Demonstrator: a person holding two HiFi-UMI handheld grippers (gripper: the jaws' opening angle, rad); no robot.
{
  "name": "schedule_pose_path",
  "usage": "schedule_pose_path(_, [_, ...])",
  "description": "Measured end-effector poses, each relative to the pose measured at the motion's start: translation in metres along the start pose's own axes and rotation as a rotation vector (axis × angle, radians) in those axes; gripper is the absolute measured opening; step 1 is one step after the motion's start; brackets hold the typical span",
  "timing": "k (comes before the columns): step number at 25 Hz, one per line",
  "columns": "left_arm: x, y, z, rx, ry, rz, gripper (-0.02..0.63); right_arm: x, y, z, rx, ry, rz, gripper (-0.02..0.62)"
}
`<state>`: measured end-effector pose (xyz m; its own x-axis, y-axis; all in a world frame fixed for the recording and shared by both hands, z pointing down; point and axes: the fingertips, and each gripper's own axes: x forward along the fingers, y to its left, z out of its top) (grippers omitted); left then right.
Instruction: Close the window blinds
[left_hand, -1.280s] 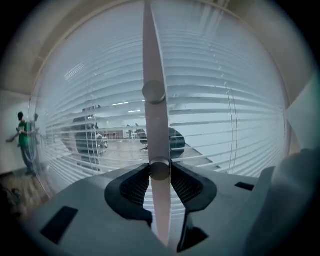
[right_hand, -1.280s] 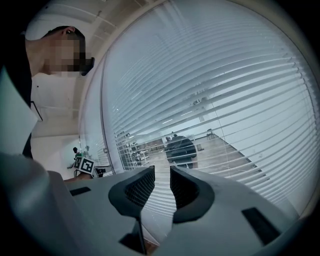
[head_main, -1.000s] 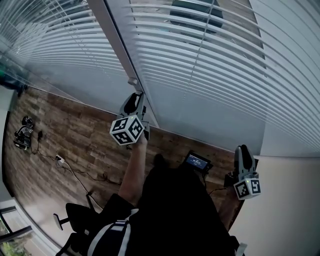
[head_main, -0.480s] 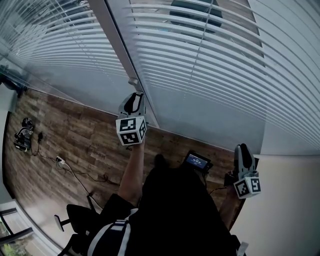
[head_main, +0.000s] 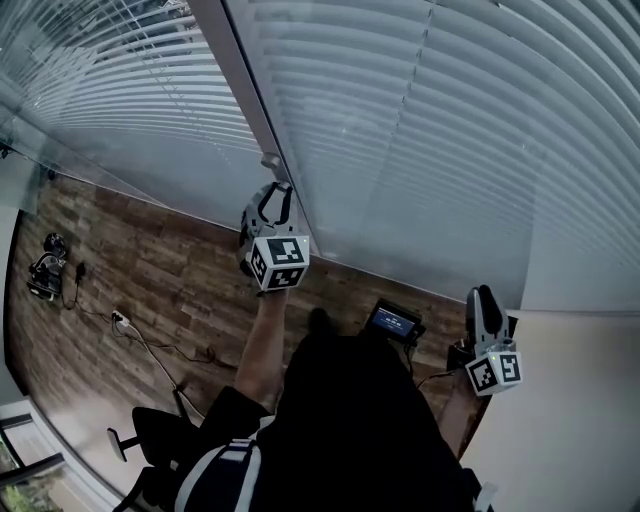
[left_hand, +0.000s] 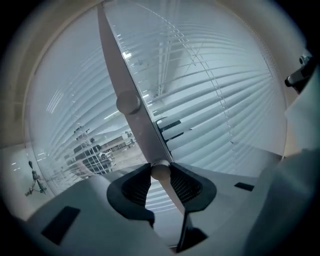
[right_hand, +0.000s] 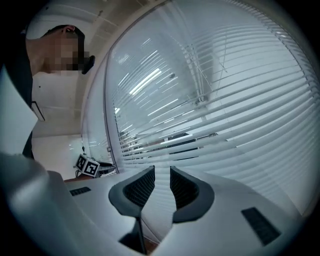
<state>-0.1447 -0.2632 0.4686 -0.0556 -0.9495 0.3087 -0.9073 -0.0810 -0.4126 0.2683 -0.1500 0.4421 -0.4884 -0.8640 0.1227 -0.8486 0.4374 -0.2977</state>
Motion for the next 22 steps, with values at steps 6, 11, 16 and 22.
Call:
schedule_pose_path(6, [0.000,0.005,0.000,0.025,0.008,0.014,0.133,0.002,0.004,0.003,-0.002,0.003,-0.001,0.095])
schedule_pose_path(11, [0.000,0.003,0.002,0.060,0.001,0.033,0.133,-0.002,0.002,0.002,0.001,0.001,-0.007,0.095])
schedule_pose_path(16, [-0.002,-0.006,-0.003,-0.040,-0.046,-0.002,0.143,-0.008,-0.005,-0.008,0.013,0.003,-0.017,0.095])
schedule_pose_path(22, [-0.010,-0.013,-0.011,-0.374,-0.078,-0.086,0.182,-0.007,-0.005,-0.010,0.016,-0.003,-0.013,0.095])
